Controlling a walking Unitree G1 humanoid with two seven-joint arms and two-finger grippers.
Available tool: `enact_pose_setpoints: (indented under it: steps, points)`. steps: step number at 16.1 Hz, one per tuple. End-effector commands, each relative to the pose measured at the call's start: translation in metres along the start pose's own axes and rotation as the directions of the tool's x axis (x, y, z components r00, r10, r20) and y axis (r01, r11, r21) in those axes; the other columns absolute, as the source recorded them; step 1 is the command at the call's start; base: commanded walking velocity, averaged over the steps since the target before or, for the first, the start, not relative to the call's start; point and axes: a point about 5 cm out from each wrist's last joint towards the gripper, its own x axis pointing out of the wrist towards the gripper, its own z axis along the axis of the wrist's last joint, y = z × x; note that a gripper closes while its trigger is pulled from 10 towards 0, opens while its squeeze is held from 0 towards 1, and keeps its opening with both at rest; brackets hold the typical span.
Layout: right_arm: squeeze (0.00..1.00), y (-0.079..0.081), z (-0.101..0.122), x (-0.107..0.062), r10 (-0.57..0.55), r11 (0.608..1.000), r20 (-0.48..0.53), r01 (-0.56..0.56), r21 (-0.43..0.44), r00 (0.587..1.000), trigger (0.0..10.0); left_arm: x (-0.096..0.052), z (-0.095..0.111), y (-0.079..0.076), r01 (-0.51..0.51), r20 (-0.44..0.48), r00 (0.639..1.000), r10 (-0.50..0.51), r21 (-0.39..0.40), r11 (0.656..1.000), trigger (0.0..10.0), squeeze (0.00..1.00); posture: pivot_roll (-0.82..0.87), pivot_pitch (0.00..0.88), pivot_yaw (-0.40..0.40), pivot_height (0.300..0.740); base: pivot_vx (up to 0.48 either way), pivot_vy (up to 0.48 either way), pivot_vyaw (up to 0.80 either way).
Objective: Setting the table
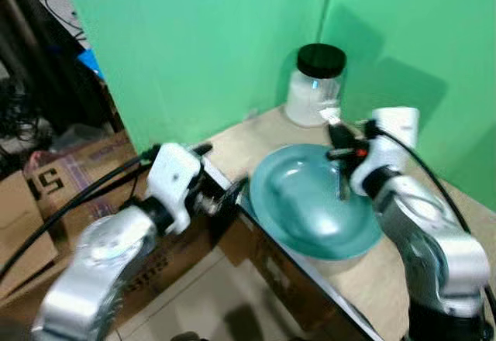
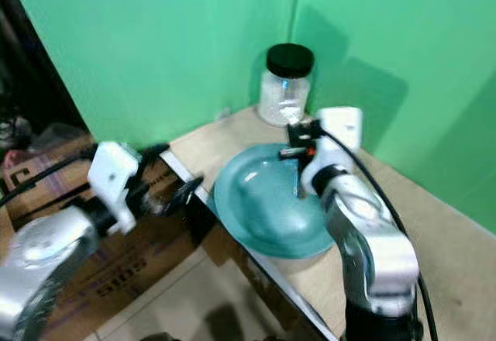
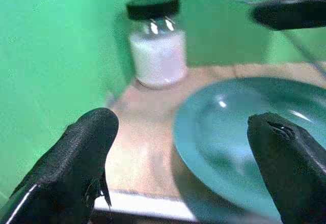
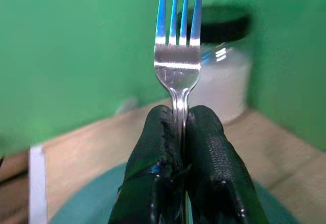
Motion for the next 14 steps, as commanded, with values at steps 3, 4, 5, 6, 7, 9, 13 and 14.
enact_pose_setpoints:
  steps: [3,4,5,6,7,9,13,14]
  points:
    - [0.0,-0.008,0.007,-0.023,-0.07,0.993,0.11,0.081,-0.092,0.991,10.0,0.007,-0.009,0.012,-0.216,-0.034,0.976,0.217,0.012,0.976,10.0,0.2,-0.03,0.003,0.037,0.74,0.0,0.0,-0.8]
    - [0.0,-0.012,0.007,-0.026,-0.104,0.987,0.133,0.119,-0.107,0.986,10.0,0.007,-0.009,0.013,-0.255,-0.026,0.967,0.255,-0.016,0.967,10.0,0.2,-0.04,0.0,0.037,0.74,0.0,0.0,-0.8]
    - [0.0,-0.014,0.007,-0.029,-0.122,0.984,0.147,0.138,-0.111,0.982,10.0,0.008,-0.008,0.014,-0.268,-0.014,0.963,0.268,-0.022,0.963,10.0,0.2,-0.04,0.0,0.039,0.74,0.0,0.0,-0.8]
    - [0.0,-0.015,0.009,-0.031,-0.129,0.983,0.164,0.148,-0.108,0.978,10.0,0.008,-0.007,0.017,-0.274,0.003,0.962,0.274,0.027,0.961,10.0,0.2,-0.05,0.0,0.04,0.74,0.0,0.0,-0.8]
    - [0.0,-0.015,0.01,-0.031,-0.129,0.983,0.171,0.149,-0.111,0.977,10.0,0.009,-0.007,0.018,-0.287,0.005,0.958,0.286,0.023,0.958,10.0,0.2,-0.05,0.0,0.04,0.74,0.0,0.0,-0.8]
    - [0.0,-0.016,0.007,-0.029,-0.161,0.982,0.164,0.174,-0.069,0.973,10.0,0.009,-0.003,0.02,-0.313,0.024,0.949,0.313,0.011,0.95,10.0,0.2,-0.04,0.0,0.026,0.74,0.0,0.0,-0.8]
    - [0.0,-0.013,0.002,-0.019,-0.137,0.979,0.146,0.156,-0.131,0.98,10.0,0.008,-0.002,0.02,-0.339,0.031,0.941,0.338,0.017,0.941,10.0,0.2,-0.03,0.0,-0.002,0.74,0.0,0.0,-0.8]
    - [0.0,-0.013,0.002,-0.018,-0.125,0.978,0.143,0.146,-0.148,0.982,10.0,0.007,-0.002,0.02,-0.343,0.031,0.939,0.343,0.017,0.939,10.0,0.2,-0.02,0.0,-0.014,0.74,0.0,0.0,-0.8]
